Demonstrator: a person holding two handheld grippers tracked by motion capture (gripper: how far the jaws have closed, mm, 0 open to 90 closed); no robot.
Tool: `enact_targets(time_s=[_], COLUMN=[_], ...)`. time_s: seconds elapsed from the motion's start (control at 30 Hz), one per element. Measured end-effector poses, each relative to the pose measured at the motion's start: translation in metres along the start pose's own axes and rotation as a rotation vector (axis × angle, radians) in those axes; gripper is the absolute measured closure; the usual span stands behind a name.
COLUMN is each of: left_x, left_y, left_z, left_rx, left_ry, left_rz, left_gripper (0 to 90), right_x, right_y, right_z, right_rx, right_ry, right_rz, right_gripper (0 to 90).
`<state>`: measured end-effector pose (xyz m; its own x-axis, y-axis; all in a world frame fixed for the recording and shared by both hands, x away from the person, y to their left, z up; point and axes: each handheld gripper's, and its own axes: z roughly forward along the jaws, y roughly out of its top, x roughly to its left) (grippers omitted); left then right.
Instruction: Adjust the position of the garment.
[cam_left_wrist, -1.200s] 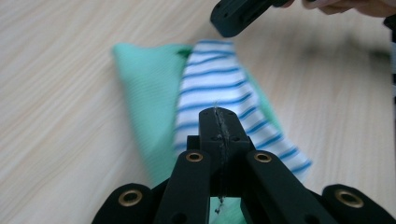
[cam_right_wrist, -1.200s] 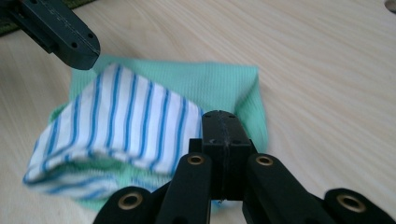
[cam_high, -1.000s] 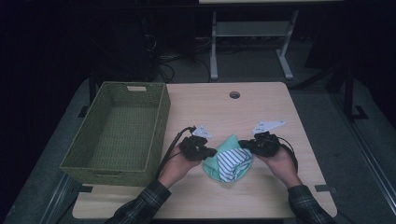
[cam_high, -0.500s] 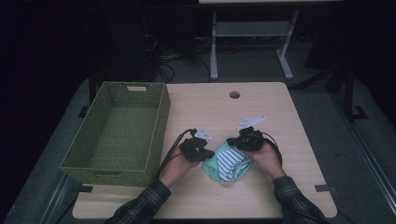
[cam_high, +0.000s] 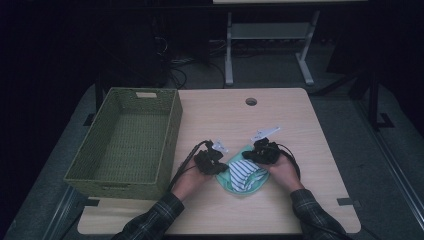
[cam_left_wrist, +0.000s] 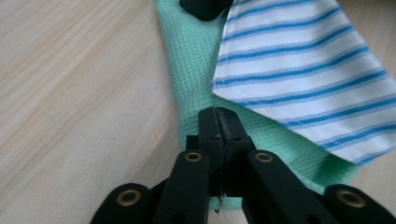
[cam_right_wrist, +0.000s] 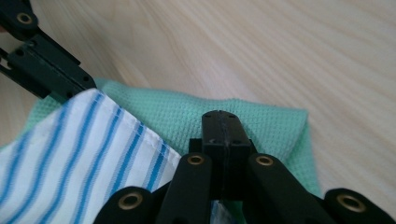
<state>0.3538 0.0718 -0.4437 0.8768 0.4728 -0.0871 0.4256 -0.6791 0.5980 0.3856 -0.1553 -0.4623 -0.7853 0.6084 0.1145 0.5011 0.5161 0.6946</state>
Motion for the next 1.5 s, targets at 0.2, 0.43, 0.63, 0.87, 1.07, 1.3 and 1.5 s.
enact_targets(time_s=[0.2, 0.43, 0.63, 0.87, 1.07, 1.3, 1.5], left_x=[-0.012, -0.027, -0.03, -0.025, -0.016, -0.003, 0.006], left_y=[-0.003, -0.019, -0.02, -0.02, -0.019, -0.014, -0.009], left_z=[-0.02, -0.017, 0.0, -0.001, -0.001, 0.001, 0.004], left_rx=[-0.058, -0.009, 0.043, 0.061, 0.059, 0.059, 0.054], left_ry=[-0.04, -0.077, -0.068, -0.047, -0.012, 0.028, 0.043], left_rz=[-0.015, -0.003, 0.007, 0.016, 0.003, -0.022, -0.039], left_gripper=[87.5, 88.4, 88.4, 89.2, 89.4, 89.5, 89.6], right_x=[-0.014, -0.03, -0.032, -0.032, -0.031, -0.024, -0.019], right_y=[-0.002, -0.015, -0.018, -0.019, -0.024, -0.032, -0.041], right_z=[-0.021, -0.024, -0.016, -0.016, -0.021, -0.03, -0.039], right_rx=[-0.049, -0.035, 0.005, 0.01, 0.016, 0.034, 0.044], right_ry=[-0.038, -0.069, -0.077, -0.076, -0.076, -0.083, -0.081], right_rz=[0.031, 0.063, 0.059, 0.066, 0.067, 0.063, 0.056], right_gripper=[89.8, 89.8, 89.9, 89.8, 89.9, 89.8, 89.9])
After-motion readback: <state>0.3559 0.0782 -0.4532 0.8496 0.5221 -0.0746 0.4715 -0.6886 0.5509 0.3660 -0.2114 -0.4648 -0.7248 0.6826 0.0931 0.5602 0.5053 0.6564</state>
